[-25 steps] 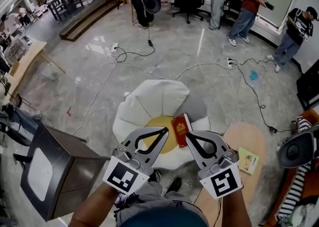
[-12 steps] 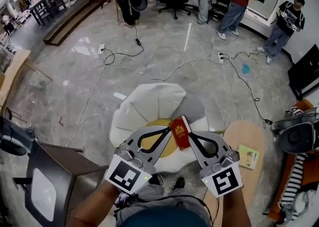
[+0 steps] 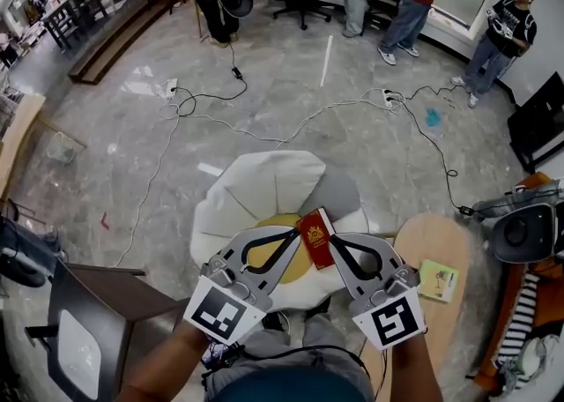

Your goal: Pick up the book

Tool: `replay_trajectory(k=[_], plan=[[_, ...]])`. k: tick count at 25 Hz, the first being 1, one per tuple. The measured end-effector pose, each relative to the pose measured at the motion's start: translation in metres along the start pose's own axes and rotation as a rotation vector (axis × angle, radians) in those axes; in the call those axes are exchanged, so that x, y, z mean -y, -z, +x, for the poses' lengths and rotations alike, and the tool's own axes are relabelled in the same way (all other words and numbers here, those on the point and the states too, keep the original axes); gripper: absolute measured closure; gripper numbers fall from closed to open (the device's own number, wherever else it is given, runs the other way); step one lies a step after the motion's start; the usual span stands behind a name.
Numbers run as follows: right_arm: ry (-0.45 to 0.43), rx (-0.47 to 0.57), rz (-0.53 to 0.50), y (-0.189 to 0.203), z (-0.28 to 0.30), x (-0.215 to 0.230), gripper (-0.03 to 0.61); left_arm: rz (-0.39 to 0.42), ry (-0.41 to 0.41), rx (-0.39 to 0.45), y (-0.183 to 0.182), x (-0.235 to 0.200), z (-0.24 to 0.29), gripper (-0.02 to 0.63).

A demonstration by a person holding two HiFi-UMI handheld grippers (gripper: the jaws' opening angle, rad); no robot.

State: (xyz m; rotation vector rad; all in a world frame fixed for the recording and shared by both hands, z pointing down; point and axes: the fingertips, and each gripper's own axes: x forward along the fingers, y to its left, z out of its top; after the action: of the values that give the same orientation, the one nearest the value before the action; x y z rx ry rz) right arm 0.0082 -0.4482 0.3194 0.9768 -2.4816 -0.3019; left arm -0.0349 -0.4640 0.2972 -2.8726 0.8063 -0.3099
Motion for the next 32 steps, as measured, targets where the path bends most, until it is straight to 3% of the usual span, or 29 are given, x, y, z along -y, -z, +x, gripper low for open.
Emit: replay_trajectory(k=[10, 22, 32], plan=[[-0.112, 0.015, 0.053, 0.066, 0.014, 0.036, 0.565, -0.01, -0.028, -0.088, 0.023, 0.003, 0.065, 0.609], [-0.233, -0.054, 0.188, 0.187, 0.07, 0.05, 0.561, -0.134, -0.024, -0.234, 0.119, 0.002, 0.131, 0.609], [-0.301, -0.147, 0.365, 0.317, 0.115, 0.031, 0.459, -0.21, -0.018, -0.341, 0.19, 0.017, 0.156, 0.609]])
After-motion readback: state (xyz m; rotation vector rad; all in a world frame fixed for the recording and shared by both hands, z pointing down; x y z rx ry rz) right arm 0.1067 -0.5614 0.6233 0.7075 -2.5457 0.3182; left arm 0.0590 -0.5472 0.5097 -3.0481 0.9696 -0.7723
